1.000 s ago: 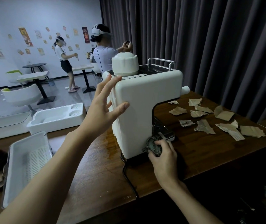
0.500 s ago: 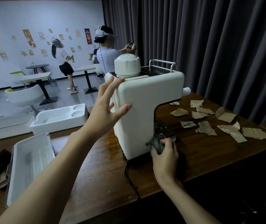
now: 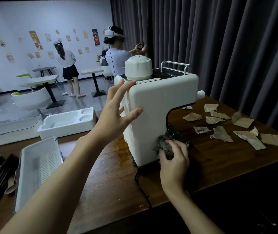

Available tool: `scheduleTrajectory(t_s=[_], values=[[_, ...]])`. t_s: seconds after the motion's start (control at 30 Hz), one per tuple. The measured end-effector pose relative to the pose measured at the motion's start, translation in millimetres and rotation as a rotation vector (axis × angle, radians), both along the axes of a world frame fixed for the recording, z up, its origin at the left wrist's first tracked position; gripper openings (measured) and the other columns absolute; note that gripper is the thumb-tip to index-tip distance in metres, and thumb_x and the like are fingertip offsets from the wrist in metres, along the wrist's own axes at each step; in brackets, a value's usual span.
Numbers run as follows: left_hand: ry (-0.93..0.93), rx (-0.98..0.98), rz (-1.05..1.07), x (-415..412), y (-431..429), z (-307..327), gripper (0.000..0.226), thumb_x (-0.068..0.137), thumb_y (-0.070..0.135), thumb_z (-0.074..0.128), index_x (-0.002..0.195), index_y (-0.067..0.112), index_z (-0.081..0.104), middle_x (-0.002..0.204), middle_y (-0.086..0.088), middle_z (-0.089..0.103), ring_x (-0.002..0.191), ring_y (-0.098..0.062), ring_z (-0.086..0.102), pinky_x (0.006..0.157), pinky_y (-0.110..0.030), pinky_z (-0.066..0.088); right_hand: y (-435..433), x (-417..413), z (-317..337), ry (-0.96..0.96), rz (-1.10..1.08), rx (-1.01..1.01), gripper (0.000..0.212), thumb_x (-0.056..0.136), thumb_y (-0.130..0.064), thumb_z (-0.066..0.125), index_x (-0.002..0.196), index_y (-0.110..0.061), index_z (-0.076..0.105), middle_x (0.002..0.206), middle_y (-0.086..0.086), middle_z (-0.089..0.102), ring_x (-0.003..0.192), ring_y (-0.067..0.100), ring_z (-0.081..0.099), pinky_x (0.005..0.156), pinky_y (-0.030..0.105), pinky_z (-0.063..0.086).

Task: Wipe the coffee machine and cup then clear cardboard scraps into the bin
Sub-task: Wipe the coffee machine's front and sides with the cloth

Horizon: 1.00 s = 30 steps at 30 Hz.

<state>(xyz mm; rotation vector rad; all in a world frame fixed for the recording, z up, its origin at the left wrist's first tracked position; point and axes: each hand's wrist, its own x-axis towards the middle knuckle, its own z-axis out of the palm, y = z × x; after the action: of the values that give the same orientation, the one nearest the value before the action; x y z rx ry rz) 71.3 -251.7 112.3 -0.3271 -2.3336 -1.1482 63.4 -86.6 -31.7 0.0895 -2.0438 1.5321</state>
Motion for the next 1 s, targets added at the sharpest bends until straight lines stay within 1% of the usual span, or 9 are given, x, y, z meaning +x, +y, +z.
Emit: scheduleTrajectory(t_s=[0.2,0.3,0.37,0.43,0.53,0.63,0.8,0.93,1.0], values=[[0.008,0.007,-0.016,0,-1,-2,0.064,0.089,0.046,0.07,0.144,0.047,0.039,0.152,0.011,0.025,0.15,-0.01,0.018,0.112,-0.054,0.041,-17,22,-9,0.196,0.208,0.219,0.041,0.072,0.008,0.078,0.111,-0.002,0.07,0.117,0.009,0.059,0.11,0.018,0.059,0.09,0.028,0.055],[0.0,0.012,-0.016,0,-1,-1,0.063,0.09,0.045,0.07,0.145,0.045,0.039,0.152,0.012,0.025,0.15,-0.007,0.017,0.113,-0.054,0.04,-6,6,2,0.198,0.118,0.14,0.04,0.075,0.008,0.075,0.114,-0.002,0.069,0.119,0.006,0.058,0.109,0.01,0.054,0.089,0.02,0.053],[-0.006,0.017,-0.011,0,0,-1,0.063,0.09,0.043,0.07,0.145,0.045,0.039,0.152,0.012,0.025,0.149,-0.008,0.018,0.113,-0.054,0.04,-1,-4,13,0.164,0.012,0.01,0.041,0.078,0.007,0.074,0.117,-0.003,0.068,0.119,0.001,0.055,0.11,0.005,0.049,0.088,0.007,0.047],[-0.008,0.028,-0.007,0,1,-1,0.062,0.091,0.042,0.07,0.144,0.045,0.039,0.152,0.012,0.025,0.149,-0.009,0.02,0.113,-0.055,0.04,-5,-5,22,0.18,-0.01,-0.019,0.042,0.079,0.005,0.073,0.12,-0.003,0.066,0.12,-0.002,0.052,0.112,0.006,0.05,0.089,0.001,0.042],[0.004,0.042,-0.006,1,1,-1,0.06,0.091,0.037,0.067,0.144,0.045,0.04,0.15,0.01,0.027,0.149,-0.011,0.022,0.112,-0.055,0.041,-18,5,24,0.297,0.094,0.119,0.044,0.078,0.004,0.074,0.121,-0.004,0.066,0.121,0.007,0.057,0.116,0.015,0.054,0.097,0.015,0.046],[-0.001,0.037,-0.015,1,0,0,0.06,0.091,0.035,0.066,0.144,0.045,0.04,0.148,0.011,0.028,0.149,-0.012,0.022,0.112,-0.054,0.041,-12,1,29,0.353,0.151,0.154,0.045,0.077,0.005,0.075,0.12,-0.004,0.066,0.12,0.009,0.058,0.116,0.013,0.053,0.096,0.029,0.051],[-0.011,0.038,-0.016,2,0,0,0.059,0.093,0.03,0.067,0.144,0.045,0.04,0.148,0.012,0.028,0.15,-0.012,0.021,0.113,-0.055,0.04,-4,-16,48,0.301,0.0,0.0,0.042,0.082,-0.001,0.072,0.123,-0.003,0.064,0.123,0.011,0.055,0.116,0.006,0.047,0.096,0.018,0.048],[-0.008,0.045,-0.015,2,1,0,0.061,0.091,0.035,0.066,0.145,0.044,0.039,0.149,0.012,0.027,0.148,-0.002,0.019,0.114,-0.053,0.04,-24,4,41,0.318,0.139,0.069,0.047,0.093,-0.033,0.061,0.13,-0.003,0.059,0.136,0.012,0.046,0.13,0.019,0.044,0.103,0.029,0.046],[-0.011,0.044,-0.016,3,3,1,0.061,0.091,0.034,0.066,0.145,0.042,0.039,0.149,0.011,0.027,0.149,-0.005,0.02,0.114,-0.053,0.04,-27,6,40,0.379,0.165,0.088,0.039,0.098,-0.027,0.055,0.127,-0.002,0.061,0.135,0.014,0.049,0.129,0.021,0.048,0.101,0.037,0.05]])
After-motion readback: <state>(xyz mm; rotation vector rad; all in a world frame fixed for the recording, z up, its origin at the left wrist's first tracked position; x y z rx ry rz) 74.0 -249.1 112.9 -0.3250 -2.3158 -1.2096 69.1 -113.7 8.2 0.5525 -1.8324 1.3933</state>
